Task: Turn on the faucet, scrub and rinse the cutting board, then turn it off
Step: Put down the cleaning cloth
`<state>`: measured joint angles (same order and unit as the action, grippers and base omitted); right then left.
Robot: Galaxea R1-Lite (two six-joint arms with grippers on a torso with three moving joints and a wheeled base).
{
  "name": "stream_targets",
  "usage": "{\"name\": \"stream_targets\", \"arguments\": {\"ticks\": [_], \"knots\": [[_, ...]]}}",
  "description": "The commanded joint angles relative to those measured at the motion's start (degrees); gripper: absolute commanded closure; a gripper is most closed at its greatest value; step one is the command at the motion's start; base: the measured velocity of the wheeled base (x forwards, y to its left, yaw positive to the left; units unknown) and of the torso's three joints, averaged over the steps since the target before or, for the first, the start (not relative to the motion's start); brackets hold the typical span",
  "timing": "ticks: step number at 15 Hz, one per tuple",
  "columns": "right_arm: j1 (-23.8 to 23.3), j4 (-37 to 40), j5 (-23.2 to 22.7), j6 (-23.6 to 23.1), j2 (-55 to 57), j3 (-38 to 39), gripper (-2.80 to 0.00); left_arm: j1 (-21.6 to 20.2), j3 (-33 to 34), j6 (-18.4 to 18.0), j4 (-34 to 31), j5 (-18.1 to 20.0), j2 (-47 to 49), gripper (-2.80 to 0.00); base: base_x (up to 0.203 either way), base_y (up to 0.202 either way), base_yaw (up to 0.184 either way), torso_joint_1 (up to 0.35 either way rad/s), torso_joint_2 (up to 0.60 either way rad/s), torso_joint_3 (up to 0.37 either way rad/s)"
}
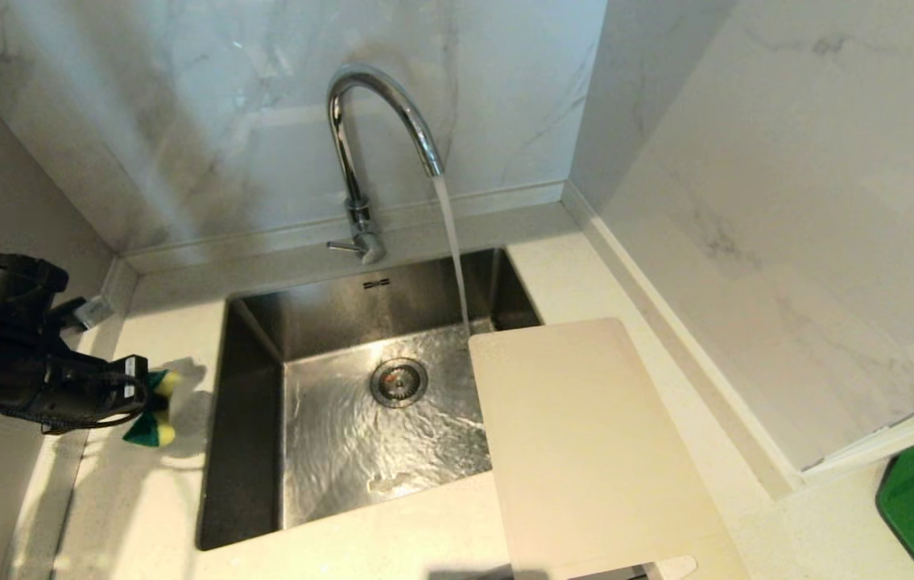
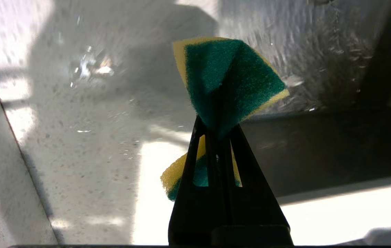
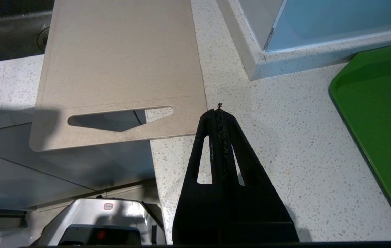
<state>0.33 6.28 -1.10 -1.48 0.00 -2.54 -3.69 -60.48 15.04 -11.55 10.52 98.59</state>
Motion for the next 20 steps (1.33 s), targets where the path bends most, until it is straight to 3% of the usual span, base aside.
{"name": "stream_targets", "arguments": {"ticks": [1,5,8,9,10,20], "knots": [[0.0,0.0,0.0,0.0,0.0,0.0,0.00,-1.8,2.9,-0.4,2.5,0.3,4.9,0.00,0.000,0.000,0.000,0.000,0.00,0.000],[0.0,0.0,0.0,0.0,0.0,0.0,0.00,-4.1,9.4,-3.8,13.1,0.0,8.0,0.00,0.000,0.000,0.000,0.000,0.00,0.000],[0.0,0.0,0.0,0.0,0.0,0.0,0.00,-4.4,9.5,-3.8,13.5,-0.2,7.8,0.00,0.000,0.000,0.000,0.000,0.00,0.000],[0.0,0.0,0.0,0.0,0.0,0.0,0.00,-4.4,9.5,-3.8,13.6,-0.5,7.6,-0.34,0.000,0.000,0.000,0.000,0.00,0.000],[0.0,0.0,0.0,0.0,0.0,0.0,0.00,-4.4,9.4,-3.8,13.5,-0.5,7.2,-2.80,0.000,0.000,0.000,0.000,0.00,0.000],[0.0,0.0,0.0,0.1,0.0,0.0,0.00,-3.4,11.2,-3.6,11.3,0.4,-8.7,-2.80,0.000,0.000,0.000,0.000,0.00,0.000]]}}
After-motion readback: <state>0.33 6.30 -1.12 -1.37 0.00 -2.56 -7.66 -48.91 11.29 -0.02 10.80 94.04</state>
